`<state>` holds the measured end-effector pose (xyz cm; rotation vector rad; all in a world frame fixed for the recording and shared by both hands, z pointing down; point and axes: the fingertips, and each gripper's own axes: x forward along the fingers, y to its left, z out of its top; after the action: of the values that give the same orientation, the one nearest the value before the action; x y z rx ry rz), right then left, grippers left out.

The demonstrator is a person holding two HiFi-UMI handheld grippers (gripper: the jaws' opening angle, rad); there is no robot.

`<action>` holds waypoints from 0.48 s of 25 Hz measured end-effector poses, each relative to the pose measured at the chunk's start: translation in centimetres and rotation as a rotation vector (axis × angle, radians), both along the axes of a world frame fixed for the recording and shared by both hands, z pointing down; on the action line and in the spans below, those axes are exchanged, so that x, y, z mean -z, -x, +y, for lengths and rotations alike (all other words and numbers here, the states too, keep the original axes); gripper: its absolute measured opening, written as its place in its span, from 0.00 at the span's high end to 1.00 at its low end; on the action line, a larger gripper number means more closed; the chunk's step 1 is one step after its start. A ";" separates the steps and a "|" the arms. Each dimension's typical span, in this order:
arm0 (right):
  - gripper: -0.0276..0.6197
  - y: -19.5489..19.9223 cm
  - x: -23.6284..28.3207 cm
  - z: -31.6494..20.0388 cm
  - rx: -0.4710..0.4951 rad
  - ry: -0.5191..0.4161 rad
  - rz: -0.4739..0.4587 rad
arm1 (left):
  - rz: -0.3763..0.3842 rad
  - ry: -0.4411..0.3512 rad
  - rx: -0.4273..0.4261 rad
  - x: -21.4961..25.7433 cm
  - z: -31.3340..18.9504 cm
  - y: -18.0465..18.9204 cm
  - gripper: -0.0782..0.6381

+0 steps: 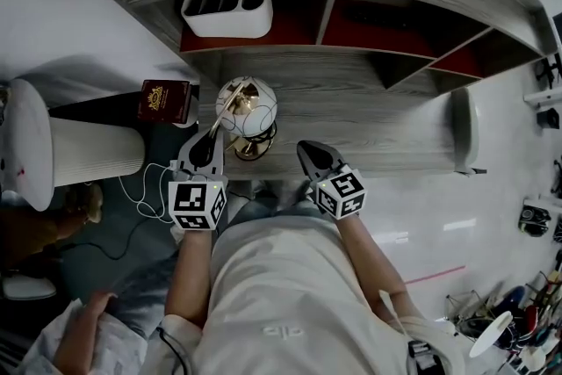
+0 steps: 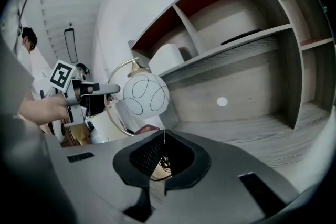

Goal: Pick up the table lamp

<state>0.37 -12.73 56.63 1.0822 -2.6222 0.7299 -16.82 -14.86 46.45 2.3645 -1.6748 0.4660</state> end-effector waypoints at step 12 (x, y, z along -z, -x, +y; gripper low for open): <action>0.91 5.5 -4.8 -2.9 0.027 -0.011 0.051 | 0.097 0.034 -0.050 0.4 -1.2 3.5 0.87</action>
<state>-5.17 -15.58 61.41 1.0520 -2.5959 0.6731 -20.34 -16.07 46.10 2.3689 -1.5570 0.3785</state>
